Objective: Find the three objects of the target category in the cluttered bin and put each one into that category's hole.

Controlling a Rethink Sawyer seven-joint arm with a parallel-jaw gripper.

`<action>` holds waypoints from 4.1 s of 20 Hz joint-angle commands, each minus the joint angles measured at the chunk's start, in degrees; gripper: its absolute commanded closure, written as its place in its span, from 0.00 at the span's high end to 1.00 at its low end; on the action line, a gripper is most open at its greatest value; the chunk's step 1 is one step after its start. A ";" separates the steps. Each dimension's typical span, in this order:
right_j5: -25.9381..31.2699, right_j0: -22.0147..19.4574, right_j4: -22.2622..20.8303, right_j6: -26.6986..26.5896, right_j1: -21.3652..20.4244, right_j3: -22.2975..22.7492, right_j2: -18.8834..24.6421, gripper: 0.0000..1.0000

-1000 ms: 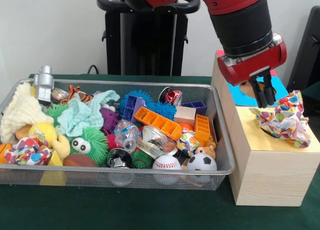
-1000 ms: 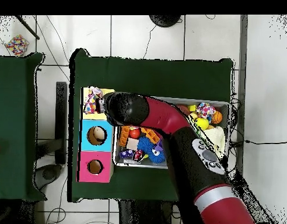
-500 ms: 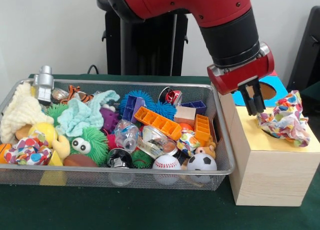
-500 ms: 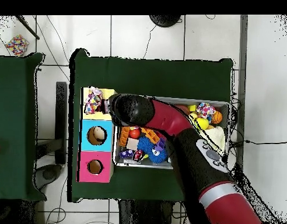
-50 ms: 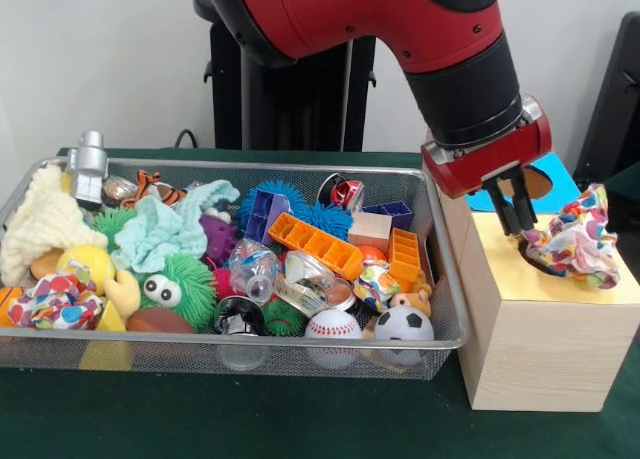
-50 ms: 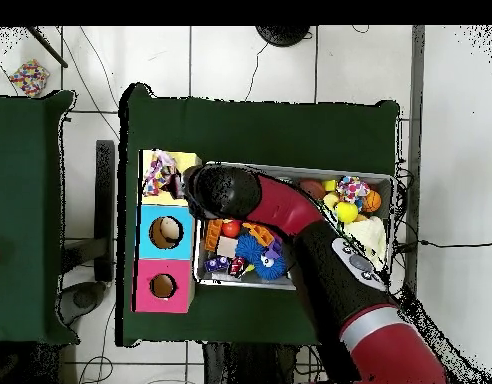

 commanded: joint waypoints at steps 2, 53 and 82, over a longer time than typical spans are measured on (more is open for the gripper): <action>-2.65 -1.31 1.17 7.51 1.83 2.13 4.32 0.00; 5.27 3.79 2.02 8.62 -4.17 -0.52 -4.73 0.00; -6.24 -1.66 1.58 4.44 4.72 -0.52 8.00 0.00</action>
